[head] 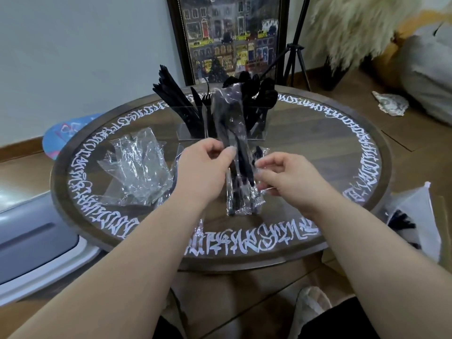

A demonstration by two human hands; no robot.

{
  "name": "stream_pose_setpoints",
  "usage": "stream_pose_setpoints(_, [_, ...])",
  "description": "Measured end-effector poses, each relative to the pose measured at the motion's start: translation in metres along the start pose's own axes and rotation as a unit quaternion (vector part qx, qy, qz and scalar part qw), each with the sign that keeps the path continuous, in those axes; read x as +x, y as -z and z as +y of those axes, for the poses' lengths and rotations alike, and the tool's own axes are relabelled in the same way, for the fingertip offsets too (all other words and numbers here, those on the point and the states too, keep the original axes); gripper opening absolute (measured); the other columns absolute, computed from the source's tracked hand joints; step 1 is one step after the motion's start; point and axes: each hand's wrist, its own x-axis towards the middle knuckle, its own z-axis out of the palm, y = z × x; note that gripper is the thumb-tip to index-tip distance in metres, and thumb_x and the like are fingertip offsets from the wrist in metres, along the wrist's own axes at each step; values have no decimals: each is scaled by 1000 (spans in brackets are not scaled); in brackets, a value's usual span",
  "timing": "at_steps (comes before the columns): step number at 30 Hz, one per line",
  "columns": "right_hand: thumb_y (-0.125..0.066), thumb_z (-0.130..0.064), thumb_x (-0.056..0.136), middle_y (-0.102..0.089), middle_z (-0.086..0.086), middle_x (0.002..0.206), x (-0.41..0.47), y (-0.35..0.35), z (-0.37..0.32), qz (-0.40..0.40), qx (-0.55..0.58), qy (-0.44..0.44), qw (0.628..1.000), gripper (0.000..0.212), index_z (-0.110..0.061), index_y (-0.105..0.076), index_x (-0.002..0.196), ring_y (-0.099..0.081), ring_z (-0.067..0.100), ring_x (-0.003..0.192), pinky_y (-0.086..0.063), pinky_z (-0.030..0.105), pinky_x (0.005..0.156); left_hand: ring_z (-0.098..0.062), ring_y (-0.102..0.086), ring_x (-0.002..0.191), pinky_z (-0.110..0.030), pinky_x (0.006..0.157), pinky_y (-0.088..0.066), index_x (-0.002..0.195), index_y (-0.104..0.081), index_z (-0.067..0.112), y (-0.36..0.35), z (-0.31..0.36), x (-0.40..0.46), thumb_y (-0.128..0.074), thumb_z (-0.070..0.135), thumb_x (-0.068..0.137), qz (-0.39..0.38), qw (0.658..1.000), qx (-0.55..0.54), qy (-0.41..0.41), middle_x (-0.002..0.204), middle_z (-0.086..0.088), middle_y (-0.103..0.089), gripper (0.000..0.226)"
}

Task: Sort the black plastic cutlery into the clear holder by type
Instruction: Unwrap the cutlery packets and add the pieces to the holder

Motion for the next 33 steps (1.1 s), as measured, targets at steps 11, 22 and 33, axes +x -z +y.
stream_pose_setpoints(11, [-62, -1, 84, -70, 8, 73, 15, -15, -16, -19, 1, 28, 999, 22, -20, -67, 75, -68, 22, 71, -55, 39, 76, -12, -58, 57, -26, 56, -53, 75, -57, 8, 3, -11, 13, -64, 21, 88, 61, 981, -151, 101, 68, -11, -58, 19])
stream_pose_setpoints(22, [-69, -18, 82, -66, -14, 65, 28, -23, -17, 86, -108, 114, 984, 19, -32, -67, 70, -65, 6, 71, -53, 28, 76, -10, -52, 52, -30, 59, -48, 65, -54, 15, -2, -17, 20, -73, 30, 81, -15, 963, -198, 182, 60, 3, -53, 29])
stream_pose_setpoints(33, [-69, -20, 83, -65, -13, 73, 22, -24, -13, 137, -181, 216, 950, 7, -23, -75, 81, -60, 8, 75, -50, 31, 75, -9, -55, 50, -22, 46, -41, 82, -62, 5, -4, -17, 22, -72, 30, 82, -15, 959, -213, 187, 64, -4, -62, 27])
